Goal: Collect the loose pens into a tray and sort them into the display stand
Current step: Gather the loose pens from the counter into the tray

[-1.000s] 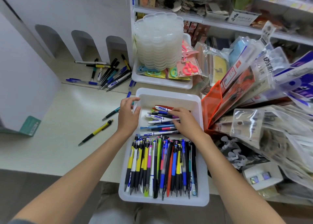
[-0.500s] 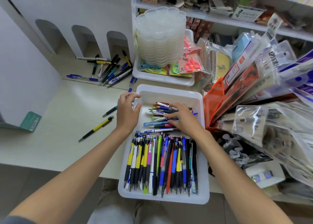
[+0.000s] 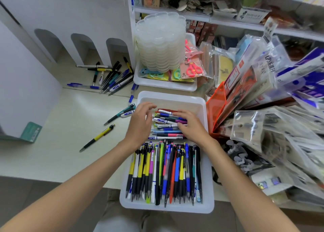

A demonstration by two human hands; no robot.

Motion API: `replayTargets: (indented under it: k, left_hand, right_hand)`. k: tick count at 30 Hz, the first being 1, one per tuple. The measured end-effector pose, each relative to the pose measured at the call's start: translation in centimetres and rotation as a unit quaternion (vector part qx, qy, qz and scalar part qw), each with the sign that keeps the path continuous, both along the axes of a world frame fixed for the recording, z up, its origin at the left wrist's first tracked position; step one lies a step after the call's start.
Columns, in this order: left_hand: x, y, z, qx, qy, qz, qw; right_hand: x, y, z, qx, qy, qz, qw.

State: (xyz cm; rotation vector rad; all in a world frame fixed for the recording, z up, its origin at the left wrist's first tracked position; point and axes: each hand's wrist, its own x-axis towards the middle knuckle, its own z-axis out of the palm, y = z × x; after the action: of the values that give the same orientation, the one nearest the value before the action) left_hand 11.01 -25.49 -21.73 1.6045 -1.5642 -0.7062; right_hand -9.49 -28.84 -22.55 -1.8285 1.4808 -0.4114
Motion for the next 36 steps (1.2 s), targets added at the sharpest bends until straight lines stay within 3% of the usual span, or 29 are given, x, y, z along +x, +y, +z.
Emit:
replayTargets:
  k: [3,7,11,16,22,30,36]
  left_hand:
    - [-1.4,-0.2,-0.5,0.152,0.067,-0.021,0.986]
    - [-2.2,-0.7,-2.0,0.233,0.073,-0.040,0.969]
    - [-2.6,-1.1,-2.4,0.207,0.066,-0.084,0.972]
    - [-1.9,-0.9,-3.3,0.255,0.048,-0.153,0.954]
    - [-2.1,-1.0,-3.2,0.248,0.019,-0.197,0.948]
    - [-1.0,-1.9,-1.0,0.197,0.082,-0.084,0.973]
    - [1.2,-1.9,0.2,0.105,0.063,-0.012,0.992]
  right_hand:
    - [-0.2,0.3,0.0,-0.021,0.027,-0.005,0.999]
    - [0.0,0.3,-0.8,-0.036,0.049,-0.030,0.998]
    - [0.2,0.3,-1.5,-0.039,0.048,-0.042,0.997]
    - [0.2,0.5,-1.7,-0.006,0.007,-0.037,0.999]
    - [0.2,0.5,-2.0,0.009,0.056,0.013,0.998]
    - [-0.7,0.6,0.1,0.010,0.028,0.009,1.000]
    - [-0.1,0.0,0.0,0.015,0.120,0.088,0.989]
